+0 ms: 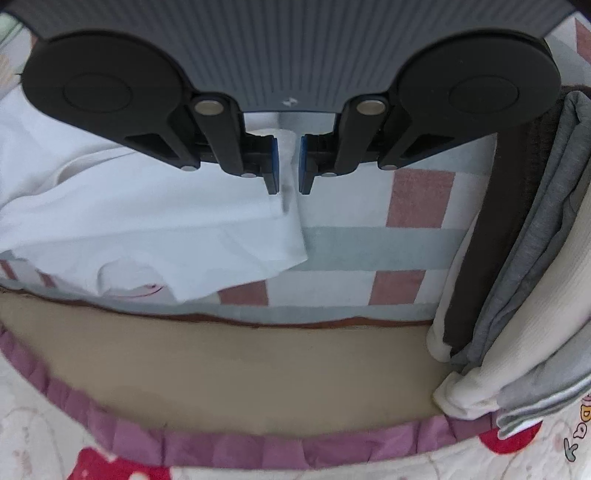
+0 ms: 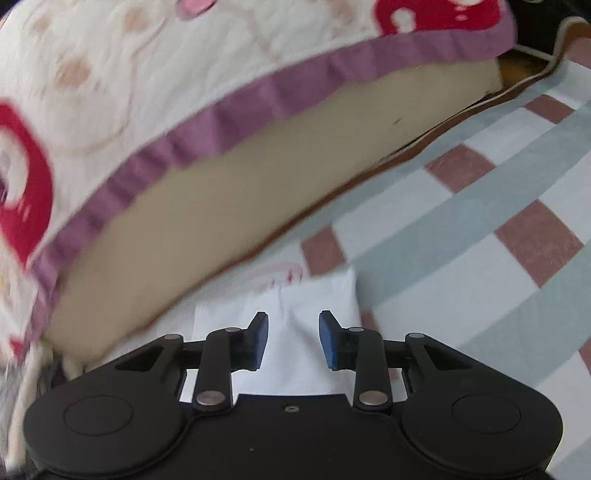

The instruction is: Fold clothes

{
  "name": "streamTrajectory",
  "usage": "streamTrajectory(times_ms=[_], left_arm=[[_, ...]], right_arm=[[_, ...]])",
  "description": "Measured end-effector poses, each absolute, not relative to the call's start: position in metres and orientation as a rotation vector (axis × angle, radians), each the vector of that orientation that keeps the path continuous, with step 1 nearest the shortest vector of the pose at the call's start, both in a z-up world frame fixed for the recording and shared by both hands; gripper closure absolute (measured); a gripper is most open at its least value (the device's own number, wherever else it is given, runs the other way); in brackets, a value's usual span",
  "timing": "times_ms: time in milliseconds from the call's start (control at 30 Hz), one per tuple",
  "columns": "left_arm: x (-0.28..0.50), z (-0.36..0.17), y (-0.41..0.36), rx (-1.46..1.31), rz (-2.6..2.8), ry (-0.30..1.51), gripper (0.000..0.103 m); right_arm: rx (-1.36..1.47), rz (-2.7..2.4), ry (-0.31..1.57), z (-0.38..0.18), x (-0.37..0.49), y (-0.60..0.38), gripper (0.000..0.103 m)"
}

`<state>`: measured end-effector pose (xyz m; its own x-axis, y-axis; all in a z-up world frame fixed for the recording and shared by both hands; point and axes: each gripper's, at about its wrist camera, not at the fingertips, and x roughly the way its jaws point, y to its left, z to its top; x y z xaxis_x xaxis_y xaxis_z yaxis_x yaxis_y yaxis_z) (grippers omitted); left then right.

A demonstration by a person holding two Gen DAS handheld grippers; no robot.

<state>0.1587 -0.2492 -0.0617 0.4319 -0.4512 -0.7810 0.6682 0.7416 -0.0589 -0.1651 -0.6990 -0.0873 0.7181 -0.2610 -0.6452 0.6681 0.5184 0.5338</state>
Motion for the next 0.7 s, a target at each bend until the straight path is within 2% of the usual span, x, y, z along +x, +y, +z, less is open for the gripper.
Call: streamTrajectory(times_ms=[67,133,167,367,600,700], left_arm=[[0.151,-0.055,-0.236,0.252,-0.789,0.873,0.086],[0.136,-0.049,-0.228,0.288,-0.844,0.855,0.074],[0.127,-0.046,-0.227,0.33,-0.856,0.847,0.074],[0.093,-0.021,-0.234,0.607,-0.825,0.862,0.074],[0.093,0.02,-0.253,0.819,-0.832,0.92,0.076],[0.09,0.014,-0.269,0.878,-0.869,0.967,0.076]], right_arm=[[0.79,-0.545,0.593,-0.084,-0.166,-0.683,0.059],[0.619,-0.502,0.695,-0.081,-0.156,-0.664,0.058],[0.545,-0.494,0.751,-0.083,-0.15,-0.657,0.057],[0.431,-0.424,1.006,-0.115,-0.126,-0.642,0.057],[0.438,-0.457,0.938,-0.122,-0.107,-0.649,0.057],[0.447,-0.474,0.922,-0.131,-0.092,-0.653,0.055]])
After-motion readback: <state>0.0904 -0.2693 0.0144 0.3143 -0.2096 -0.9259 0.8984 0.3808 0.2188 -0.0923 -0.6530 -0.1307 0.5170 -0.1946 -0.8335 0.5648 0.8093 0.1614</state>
